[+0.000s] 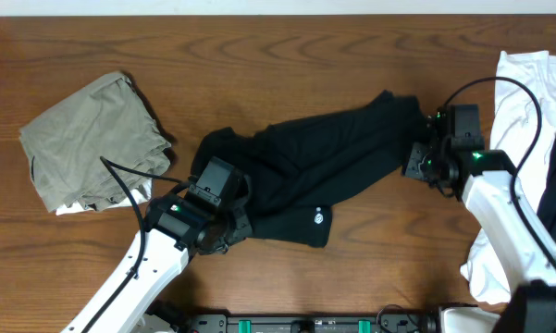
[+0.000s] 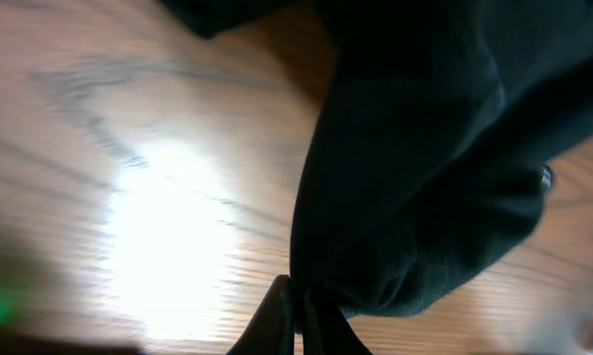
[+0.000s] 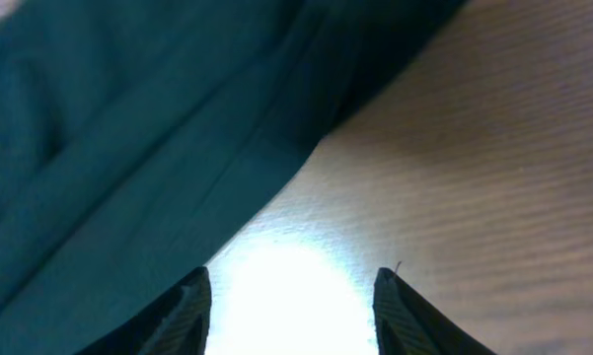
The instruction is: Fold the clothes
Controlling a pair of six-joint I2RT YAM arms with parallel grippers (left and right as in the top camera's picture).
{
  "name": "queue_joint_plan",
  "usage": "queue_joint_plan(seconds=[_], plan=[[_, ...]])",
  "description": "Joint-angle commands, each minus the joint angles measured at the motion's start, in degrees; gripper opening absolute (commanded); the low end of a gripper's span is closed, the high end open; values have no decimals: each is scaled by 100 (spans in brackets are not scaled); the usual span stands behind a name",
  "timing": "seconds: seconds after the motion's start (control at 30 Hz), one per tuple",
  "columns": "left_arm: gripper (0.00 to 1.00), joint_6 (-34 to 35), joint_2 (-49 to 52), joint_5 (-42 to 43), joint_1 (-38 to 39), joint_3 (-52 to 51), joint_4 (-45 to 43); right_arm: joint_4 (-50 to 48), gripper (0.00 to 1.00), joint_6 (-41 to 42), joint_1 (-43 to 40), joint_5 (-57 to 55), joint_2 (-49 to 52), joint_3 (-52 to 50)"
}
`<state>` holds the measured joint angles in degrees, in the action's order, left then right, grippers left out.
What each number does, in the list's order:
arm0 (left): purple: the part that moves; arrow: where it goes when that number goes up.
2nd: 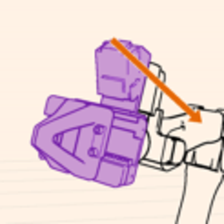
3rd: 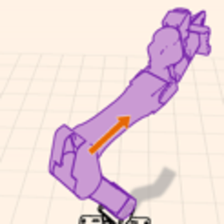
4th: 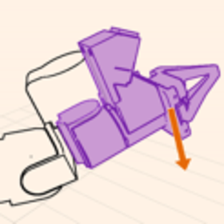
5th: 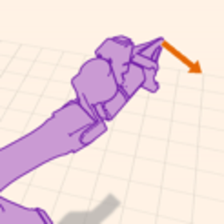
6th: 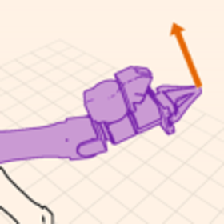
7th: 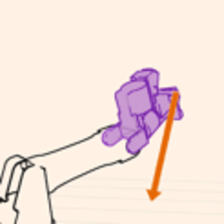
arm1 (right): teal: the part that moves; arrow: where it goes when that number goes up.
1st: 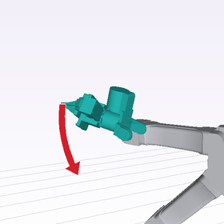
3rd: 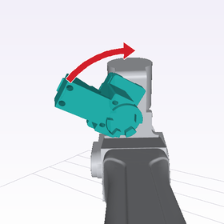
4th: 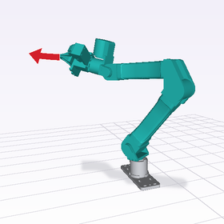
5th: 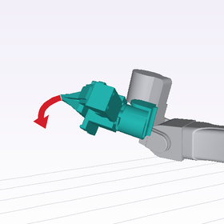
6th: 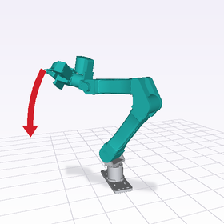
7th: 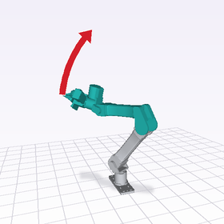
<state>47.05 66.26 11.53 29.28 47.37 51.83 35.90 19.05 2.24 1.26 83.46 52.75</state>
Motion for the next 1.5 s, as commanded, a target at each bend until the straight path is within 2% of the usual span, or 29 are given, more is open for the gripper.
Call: queue_joint_plan(seconds=[0.0, 0.27, 0.47, 1.0, 1.27, 1.47], plan=[[6, -98, -31, -640, -28, -39, 164, -271, 55, 20, -181, -131, 435, 15], [6, -96, -31, -820, -28, -39, 186, -1456, 57, 24, -754, -127, 1045, 15], [6, -96, -31, -820, -28, -39, 13, -2159, 53, 24, -957, -122, 1097, 15], [6, -94, -31, -817, -28, -39, -177, -3018, 54, 87, -916, 507, 2044, 15], [6, -94, -31, -817, -28, -39, -181, -3534, 55, 81, -916, 811, 2048, 17], [6, -94, -31, -817, -28, -39, -214, -3467, 53, 63, -898, 1226, 2048, 24]])
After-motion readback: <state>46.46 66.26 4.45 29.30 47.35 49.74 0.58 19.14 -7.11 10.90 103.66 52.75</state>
